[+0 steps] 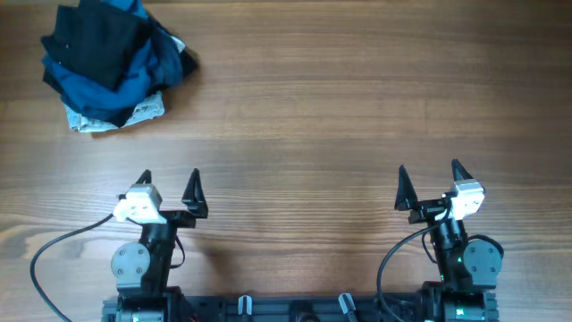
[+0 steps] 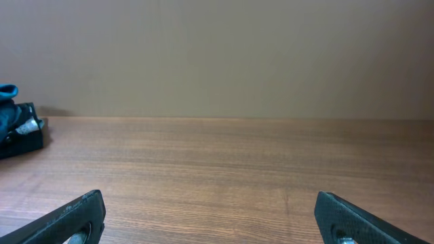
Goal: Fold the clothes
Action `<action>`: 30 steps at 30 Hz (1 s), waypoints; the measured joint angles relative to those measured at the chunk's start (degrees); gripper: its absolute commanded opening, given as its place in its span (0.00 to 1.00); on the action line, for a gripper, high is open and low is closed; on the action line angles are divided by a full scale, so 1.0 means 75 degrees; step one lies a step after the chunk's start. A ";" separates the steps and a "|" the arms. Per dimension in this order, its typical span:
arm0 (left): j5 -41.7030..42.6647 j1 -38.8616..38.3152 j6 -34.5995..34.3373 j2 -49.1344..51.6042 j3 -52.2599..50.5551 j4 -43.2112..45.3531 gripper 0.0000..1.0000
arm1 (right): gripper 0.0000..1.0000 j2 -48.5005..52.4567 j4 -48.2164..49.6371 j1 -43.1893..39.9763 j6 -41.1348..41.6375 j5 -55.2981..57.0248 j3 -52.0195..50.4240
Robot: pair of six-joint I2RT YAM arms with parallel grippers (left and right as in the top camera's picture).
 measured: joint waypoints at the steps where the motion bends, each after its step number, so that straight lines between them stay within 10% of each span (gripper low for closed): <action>1: -0.0041 0.0000 0.0003 0.0000 0.0000 0.0000 1.00 | 1.00 0.0000 0.0000 0.0000 -0.0003 -0.0003 0.0000; 30: -0.0259 0.0178 0.0006 0.0000 0.0000 -0.0023 1.00 | 1.00 0.0000 0.0000 0.0000 0.0000 0.0000 0.0000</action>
